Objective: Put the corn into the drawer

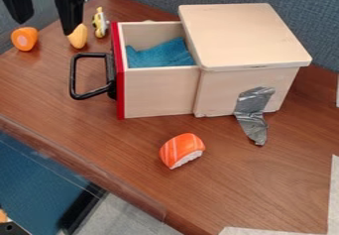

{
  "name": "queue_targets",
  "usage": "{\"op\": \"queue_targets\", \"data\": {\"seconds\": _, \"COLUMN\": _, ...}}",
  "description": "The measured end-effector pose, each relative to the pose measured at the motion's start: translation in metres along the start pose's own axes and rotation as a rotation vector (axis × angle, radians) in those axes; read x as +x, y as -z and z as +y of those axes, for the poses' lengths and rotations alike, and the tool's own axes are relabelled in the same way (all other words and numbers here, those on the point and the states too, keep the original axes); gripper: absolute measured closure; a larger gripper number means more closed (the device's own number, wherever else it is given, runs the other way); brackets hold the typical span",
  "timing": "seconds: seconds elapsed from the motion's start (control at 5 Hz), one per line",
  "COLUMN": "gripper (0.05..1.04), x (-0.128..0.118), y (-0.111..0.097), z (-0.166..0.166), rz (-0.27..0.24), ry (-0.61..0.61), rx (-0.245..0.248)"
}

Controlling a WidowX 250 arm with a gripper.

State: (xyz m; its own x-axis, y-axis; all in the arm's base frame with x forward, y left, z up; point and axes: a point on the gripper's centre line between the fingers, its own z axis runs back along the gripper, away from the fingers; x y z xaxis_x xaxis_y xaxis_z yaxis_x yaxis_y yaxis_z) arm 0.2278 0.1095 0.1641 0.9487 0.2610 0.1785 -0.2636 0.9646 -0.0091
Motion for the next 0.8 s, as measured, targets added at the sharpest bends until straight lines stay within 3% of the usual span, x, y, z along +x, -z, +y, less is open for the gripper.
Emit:
{"op": "queue_targets", "data": {"seconds": 0.2, "gripper": 0.083, "x": 0.0, "y": 0.007, "z": 0.0, "rz": 0.019, "ry": 0.004, "rx": -0.006}}
{"op": "queue_targets", "data": {"seconds": 0.4, "gripper": 0.083, "x": 0.016, "y": 0.027, "z": 0.006, "rz": -0.017, "ry": 0.014, "rx": -0.001}}
{"op": "queue_targets", "data": {"seconds": 0.6, "gripper": 0.083, "x": 0.038, "y": 0.049, "z": 0.015, "rz": -0.082, "ry": -0.024, "rx": 0.084}}
{"op": "queue_targets", "data": {"seconds": 0.8, "gripper": 0.083, "x": 0.059, "y": 0.063, "z": 0.015, "rz": -0.178, "ry": -0.08, "rx": 0.107}}
